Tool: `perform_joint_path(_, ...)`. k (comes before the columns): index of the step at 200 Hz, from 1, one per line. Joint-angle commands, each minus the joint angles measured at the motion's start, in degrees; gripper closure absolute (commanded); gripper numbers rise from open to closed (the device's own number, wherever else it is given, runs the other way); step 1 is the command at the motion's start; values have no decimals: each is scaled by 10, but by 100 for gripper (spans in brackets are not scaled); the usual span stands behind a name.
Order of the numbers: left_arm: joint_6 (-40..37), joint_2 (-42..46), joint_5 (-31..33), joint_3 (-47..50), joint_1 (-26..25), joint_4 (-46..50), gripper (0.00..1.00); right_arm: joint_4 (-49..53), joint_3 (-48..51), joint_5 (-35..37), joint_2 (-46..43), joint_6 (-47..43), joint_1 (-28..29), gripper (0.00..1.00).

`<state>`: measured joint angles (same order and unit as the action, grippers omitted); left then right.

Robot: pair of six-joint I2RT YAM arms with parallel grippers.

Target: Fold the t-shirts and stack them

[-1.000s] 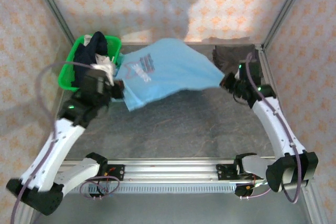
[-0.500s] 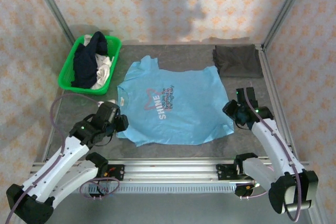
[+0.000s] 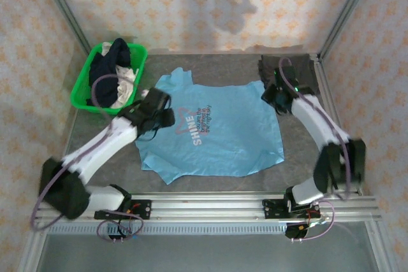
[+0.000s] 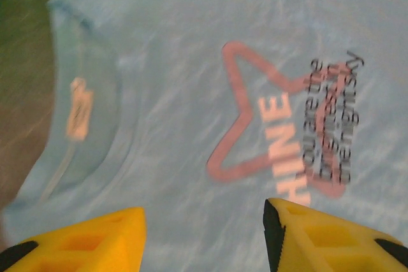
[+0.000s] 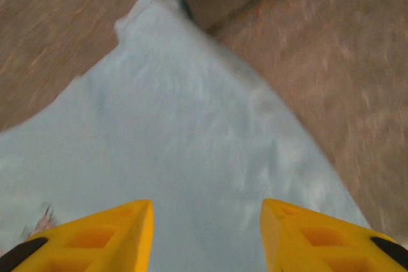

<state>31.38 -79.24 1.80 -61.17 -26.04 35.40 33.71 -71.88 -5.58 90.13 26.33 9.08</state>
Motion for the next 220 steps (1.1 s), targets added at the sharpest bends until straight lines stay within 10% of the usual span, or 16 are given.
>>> perform_joint_path(1, -42, -122, 26, -69, 19, -29, 49, 28, -133, 92, 143, -53, -17, 54)
perform_joint_path(50, -63, -335, -18, -187, 103, -9, 58, 192, -541, 57, 479, -63, -77, 58)
perform_joint_path(89, -67, -384, -16, -192, 132, -1, 61, 241, -668, -1, 597, -27, -114, 59)
perform_joint_path(220, -65, -326, -6, -150, 156, 12, 63, 211, -516, 27, 369, -62, -119, 55)
